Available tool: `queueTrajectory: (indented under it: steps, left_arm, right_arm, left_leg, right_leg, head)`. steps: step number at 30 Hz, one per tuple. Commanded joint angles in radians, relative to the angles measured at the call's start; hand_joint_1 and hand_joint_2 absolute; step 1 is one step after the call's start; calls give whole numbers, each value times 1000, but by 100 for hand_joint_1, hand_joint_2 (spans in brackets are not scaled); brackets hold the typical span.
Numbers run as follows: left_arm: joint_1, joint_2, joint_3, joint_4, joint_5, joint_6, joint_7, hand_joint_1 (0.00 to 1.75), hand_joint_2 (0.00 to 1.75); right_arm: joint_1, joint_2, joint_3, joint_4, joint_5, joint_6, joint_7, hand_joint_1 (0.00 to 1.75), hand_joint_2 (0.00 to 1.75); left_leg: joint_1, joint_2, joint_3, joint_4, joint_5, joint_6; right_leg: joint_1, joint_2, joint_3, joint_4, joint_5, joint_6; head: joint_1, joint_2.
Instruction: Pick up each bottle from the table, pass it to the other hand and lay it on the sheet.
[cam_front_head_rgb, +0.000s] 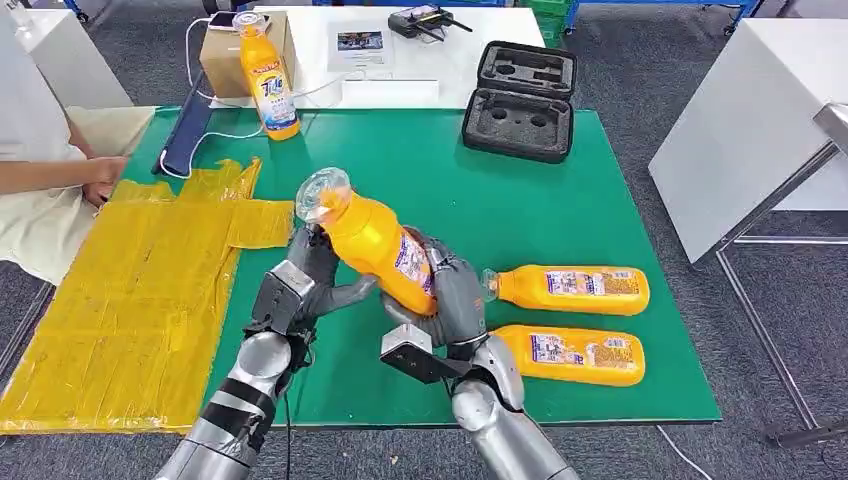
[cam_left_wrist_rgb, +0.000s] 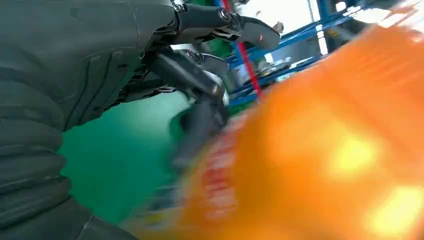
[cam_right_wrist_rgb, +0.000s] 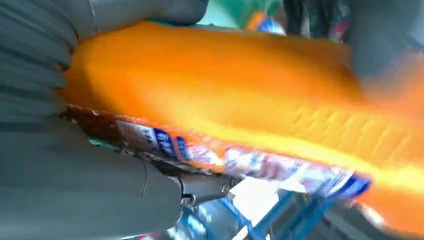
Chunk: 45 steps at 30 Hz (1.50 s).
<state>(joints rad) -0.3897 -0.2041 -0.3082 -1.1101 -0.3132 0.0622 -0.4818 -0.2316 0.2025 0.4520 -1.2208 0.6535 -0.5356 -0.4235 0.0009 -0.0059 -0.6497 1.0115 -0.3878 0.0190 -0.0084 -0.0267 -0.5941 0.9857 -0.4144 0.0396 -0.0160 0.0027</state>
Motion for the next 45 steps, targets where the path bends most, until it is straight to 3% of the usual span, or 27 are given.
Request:
queueTrajectory:
  steps: [1, 5, 11, 23, 45]
  left_arm:
    - [20, 49, 24, 41, -3, -7, 18, 0, 175]
    - [40, 56, 34, 24, -3, -10, 17, 0, 175]
    - [57, 63, 45, -4, -2, -17, 17, 0, 175]
    - [20, 49, 40, 14, 31, -69, 26, 0, 175]
    - [-33, 32, 7, 79, 39, -87, 26, 0, 175]
  right_arm:
    - [13, -40, -110, -149, -5, -5, -16, 175, 175]
    - [15, -49, -197, -161, -35, -32, 4, 175, 175]
    - [15, -44, -281, -136, -118, 53, -22, 175, 175]
    - [-53, 21, -143, 128, -69, 206, 1, 175, 175]
    - [-129, 102, 55, 305, -22, 229, -11, 175, 175]
  left_leg:
    - [0, 2, 6, -1, -2, -1]
    - [0, 1, 4, -1, -1, -1]
    - [0, 1, 5, -1, -2, -1]
    - [1, 4, 7, -1, -3, -2]
    - [1, 3, 4, 0, -1, -1]
  right_leg:
    - [0, 3, 5, -1, -2, -1]
    - [0, 2, 3, -1, -1, -1]
    - [0, 2, 5, -1, -2, -1]
    - [1, 5, 6, -1, -2, -2]
    - [1, 3, 3, 0, -1, -1]
  head:
    - [0, 0]
    - [0, 0]
    - [0, 0]
    - [0, 0]
    - [0, 0]
